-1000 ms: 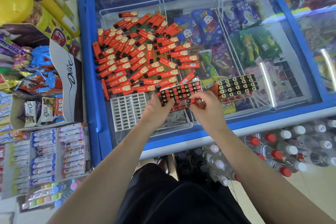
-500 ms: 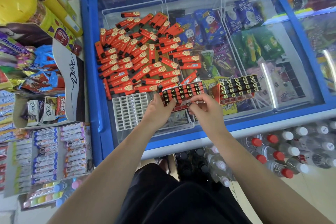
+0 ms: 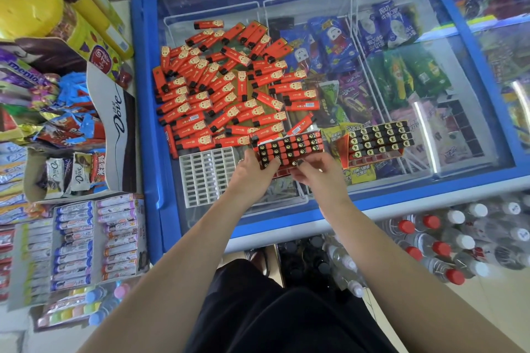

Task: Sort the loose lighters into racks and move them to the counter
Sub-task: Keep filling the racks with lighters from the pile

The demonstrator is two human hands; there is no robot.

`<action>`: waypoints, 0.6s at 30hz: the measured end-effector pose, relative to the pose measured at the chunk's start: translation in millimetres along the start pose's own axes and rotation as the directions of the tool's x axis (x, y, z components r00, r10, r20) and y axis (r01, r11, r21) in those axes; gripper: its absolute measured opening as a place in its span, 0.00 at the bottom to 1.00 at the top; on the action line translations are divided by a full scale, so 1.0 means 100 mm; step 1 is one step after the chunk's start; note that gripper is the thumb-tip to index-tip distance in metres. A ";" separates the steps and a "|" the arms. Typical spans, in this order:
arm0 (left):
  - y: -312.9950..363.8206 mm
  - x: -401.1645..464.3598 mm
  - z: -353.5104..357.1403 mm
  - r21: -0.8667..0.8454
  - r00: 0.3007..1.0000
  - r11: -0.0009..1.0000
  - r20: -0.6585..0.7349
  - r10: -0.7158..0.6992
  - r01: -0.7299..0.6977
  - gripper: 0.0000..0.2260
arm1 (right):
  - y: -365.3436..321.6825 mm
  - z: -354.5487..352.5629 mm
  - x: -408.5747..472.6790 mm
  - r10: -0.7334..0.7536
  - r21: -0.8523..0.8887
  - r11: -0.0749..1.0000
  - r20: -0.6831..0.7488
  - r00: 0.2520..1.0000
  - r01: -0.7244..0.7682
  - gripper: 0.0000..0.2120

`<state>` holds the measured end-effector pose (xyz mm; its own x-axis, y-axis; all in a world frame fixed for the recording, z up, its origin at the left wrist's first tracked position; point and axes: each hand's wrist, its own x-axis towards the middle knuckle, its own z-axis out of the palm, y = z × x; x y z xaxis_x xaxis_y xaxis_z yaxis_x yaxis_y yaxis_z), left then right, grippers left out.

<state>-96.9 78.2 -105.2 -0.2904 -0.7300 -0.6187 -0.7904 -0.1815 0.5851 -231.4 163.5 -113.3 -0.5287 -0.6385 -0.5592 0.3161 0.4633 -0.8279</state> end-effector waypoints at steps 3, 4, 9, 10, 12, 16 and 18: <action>0.00 0.00 0.00 0.010 1.000 1.000 -0.006 -0.005 0.005 0.22 | 0.01 0.02 0.01 0.057 -0.022 0.998 -0.020 0.998 -0.058 0.02; 0.00 0.00 0.00 0.017 1.000 1.000 -0.004 -0.008 0.008 0.22 | 0.00 0.03 0.01 0.063 -0.037 0.997 -0.029 0.998 -0.064 0.02; 0.01 0.01 -0.01 0.025 1.000 1.000 0.017 -0.018 0.018 0.24 | -0.09 0.05 0.03 0.179 -0.102 0.978 -0.031 0.983 -0.181 0.06; 0.01 0.01 -0.03 0.021 1.000 1.000 0.021 -0.019 0.018 0.24 | -0.10 0.04 0.03 0.181 -0.159 0.970 -0.028 0.983 -0.183 0.07; 0.02 0.02 -0.06 0.040 1.000 0.999 0.024 -0.013 0.012 0.24 | -0.14 0.03 -0.01 0.134 -0.287 0.949 -0.018 0.991 -0.133 0.09; 0.07 0.06 -0.21 0.152 0.999 0.988 -0.001 0.039 -0.039 0.23 | -0.33 0.04 -0.09 -0.069 -0.449 0.890 0.032 0.997 0.076 0.16; 0.14 0.13 -0.33 0.194 0.997 0.979 -0.035 0.073 -0.065 0.23 | -0.48 0.09 -0.07 -0.181 -0.471 0.861 0.069 0.981 0.192 0.19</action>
<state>-93.7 44.4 -87.5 -0.3286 -0.7636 -0.5558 -0.8592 -0.0026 0.5116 -235.9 140.8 -69.9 -0.5218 -0.7525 -0.4018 -0.2001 0.5659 -0.7998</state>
